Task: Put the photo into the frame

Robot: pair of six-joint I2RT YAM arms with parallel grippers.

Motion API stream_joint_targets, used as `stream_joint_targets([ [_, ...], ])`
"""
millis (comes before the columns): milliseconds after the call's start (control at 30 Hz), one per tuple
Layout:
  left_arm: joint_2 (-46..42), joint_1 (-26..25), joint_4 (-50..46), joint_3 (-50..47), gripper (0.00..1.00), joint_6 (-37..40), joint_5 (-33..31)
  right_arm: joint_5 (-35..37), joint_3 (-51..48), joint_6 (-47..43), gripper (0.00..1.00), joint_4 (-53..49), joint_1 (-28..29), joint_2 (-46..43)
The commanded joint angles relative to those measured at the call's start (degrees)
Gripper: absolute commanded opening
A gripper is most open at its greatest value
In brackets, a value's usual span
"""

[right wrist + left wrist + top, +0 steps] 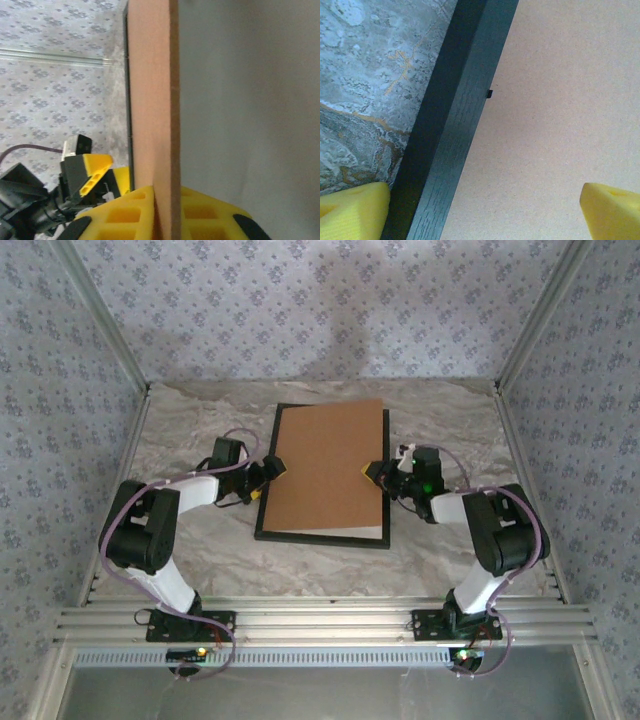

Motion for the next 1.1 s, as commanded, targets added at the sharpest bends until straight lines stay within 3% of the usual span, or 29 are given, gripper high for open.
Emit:
stream_joint_targets([
  [0, 0.77, -1.00, 1.59, -0.38, 0.97, -0.63, 3.13, 6.48, 2.05, -6.99, 0.17, -16.75, 1.86, -1.84],
  [200, 1.34, -1.02, 1.36, 0.14, 0.97, -0.74, 3.21, 12.16, 7.10, -13.30, 0.31, -30.57, 3.89, -3.51],
  [467, 1.78, -1.26, 0.95, 1.02, 0.96, -0.69, 3.31, 12.56, 10.99, -15.40, 0.53, -35.85, 4.26, -2.28],
  [700, 2.05, -1.26, 0.93, 1.10, 0.97, -0.63, 3.18, 13.58, 14.98, -19.66, 0.61, -43.61, 4.44, -2.14],
  [1067, 2.04, -1.26, 1.14, 1.08, 0.97, -0.90, 3.22, 22.07, 22.25, -28.37, 0.67, -58.35, 5.04, -0.12],
])
